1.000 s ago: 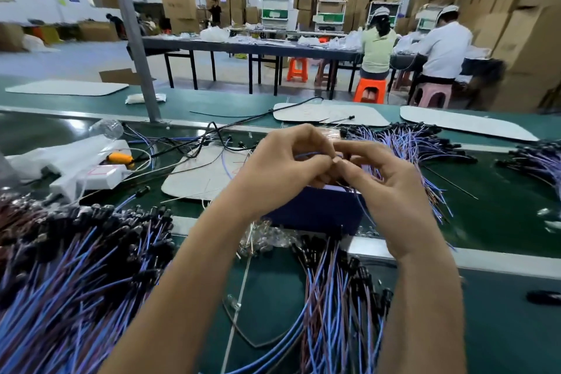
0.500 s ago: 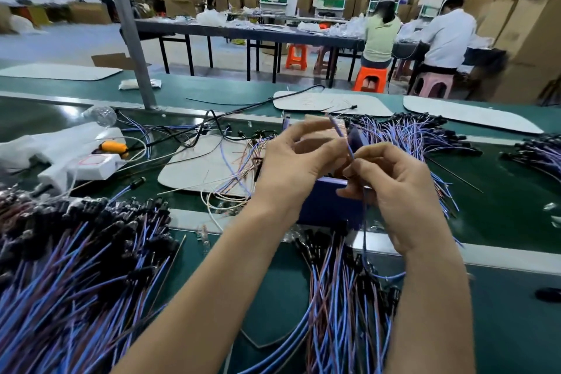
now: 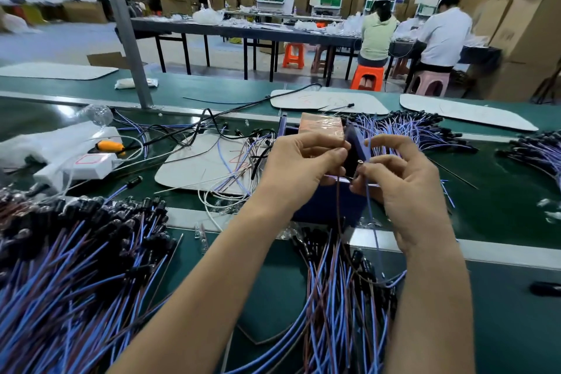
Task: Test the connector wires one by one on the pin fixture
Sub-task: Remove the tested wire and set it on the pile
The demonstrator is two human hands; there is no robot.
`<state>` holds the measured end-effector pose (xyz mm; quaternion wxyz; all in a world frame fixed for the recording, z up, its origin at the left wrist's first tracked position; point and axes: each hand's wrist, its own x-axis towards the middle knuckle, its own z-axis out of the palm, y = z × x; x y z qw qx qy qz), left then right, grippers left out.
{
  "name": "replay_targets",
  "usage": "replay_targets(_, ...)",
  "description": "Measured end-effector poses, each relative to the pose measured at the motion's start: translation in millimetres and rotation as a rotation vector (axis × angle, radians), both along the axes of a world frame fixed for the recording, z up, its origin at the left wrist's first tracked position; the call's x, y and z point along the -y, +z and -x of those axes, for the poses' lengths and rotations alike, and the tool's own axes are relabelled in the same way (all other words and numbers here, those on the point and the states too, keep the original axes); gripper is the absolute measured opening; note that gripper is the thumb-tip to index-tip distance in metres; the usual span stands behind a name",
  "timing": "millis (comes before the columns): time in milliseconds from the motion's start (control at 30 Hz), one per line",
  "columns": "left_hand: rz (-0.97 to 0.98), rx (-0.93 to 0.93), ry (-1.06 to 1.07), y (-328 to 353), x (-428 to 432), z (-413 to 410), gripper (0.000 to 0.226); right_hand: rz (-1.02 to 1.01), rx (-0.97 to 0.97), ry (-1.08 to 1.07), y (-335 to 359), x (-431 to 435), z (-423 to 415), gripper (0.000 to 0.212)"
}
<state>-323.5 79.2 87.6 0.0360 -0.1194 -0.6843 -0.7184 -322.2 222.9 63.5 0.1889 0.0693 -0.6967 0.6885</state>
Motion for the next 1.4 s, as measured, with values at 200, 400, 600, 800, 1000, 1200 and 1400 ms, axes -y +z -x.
replay_targets(200,0.28,0.175,-0.028,-3,26,10,0.014,0.31,0.1,-0.089,-2,-12,-3,0.037)
replay_targets(400,0.496,0.244,-0.04,-18,39,20,0.013,0.105,0.303,-0.189,-13,-15,1,0.049)
replay_targets(600,0.525,0.264,0.008,-27,33,27,0.021,0.039,0.477,-0.176,-21,-20,3,0.038)
replay_targets(800,0.535,0.263,-0.019,-28,34,26,0.021,0.036,0.539,-0.085,-23,-17,7,0.035)
replay_targets(1000,0.571,0.251,-0.041,-26,35,24,0.018,-0.103,0.66,0.031,-25,-12,9,0.041)
replay_targets(1200,0.557,0.257,-0.052,-24,35,24,0.018,-0.142,0.681,0.043,-26,-10,9,0.041)
replay_targets(1400,0.565,0.258,-0.057,-25,36,24,0.016,-0.19,0.705,0.072,-24,-10,5,0.042)
